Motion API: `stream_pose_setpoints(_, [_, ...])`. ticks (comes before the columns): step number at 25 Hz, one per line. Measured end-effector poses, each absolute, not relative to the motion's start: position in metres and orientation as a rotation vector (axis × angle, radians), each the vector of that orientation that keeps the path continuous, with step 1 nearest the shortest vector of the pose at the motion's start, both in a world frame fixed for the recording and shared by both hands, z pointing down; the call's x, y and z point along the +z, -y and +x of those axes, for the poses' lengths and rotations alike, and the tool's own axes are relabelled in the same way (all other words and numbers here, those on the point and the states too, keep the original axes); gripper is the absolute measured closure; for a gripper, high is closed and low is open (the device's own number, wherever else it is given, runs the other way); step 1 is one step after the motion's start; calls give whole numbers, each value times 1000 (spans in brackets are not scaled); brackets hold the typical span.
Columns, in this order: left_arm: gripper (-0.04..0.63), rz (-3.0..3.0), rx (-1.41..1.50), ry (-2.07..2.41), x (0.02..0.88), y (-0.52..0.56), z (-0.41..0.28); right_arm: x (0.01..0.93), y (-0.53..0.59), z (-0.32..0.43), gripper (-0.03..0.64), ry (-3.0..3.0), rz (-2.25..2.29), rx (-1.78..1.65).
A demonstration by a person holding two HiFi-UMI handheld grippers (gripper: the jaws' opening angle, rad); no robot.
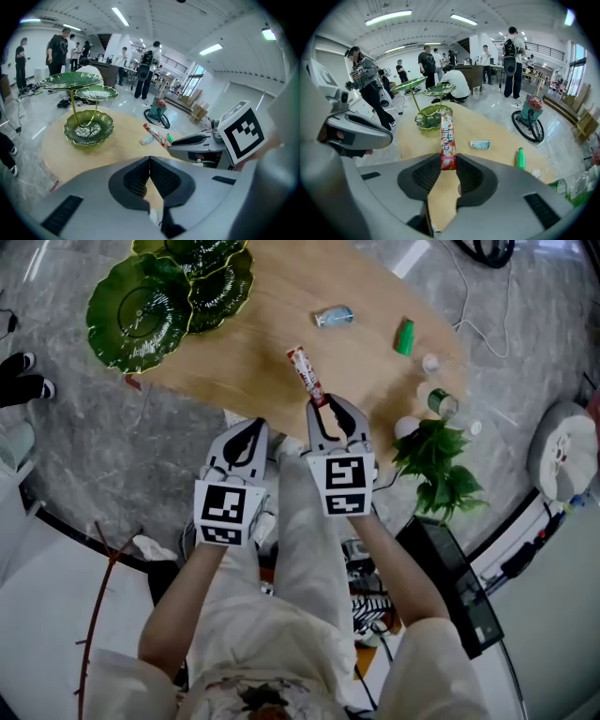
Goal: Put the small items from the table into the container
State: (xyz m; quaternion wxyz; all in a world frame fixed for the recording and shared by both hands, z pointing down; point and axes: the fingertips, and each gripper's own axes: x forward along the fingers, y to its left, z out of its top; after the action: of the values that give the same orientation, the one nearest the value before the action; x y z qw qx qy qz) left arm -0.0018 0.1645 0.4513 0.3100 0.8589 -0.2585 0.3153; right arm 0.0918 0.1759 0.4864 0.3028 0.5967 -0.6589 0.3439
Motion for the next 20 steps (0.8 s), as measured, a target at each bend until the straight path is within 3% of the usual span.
stream_pose_setpoints(20, [588,2287,782,736,401,-160,-23,424,-170,74,508,1787,1616,875])
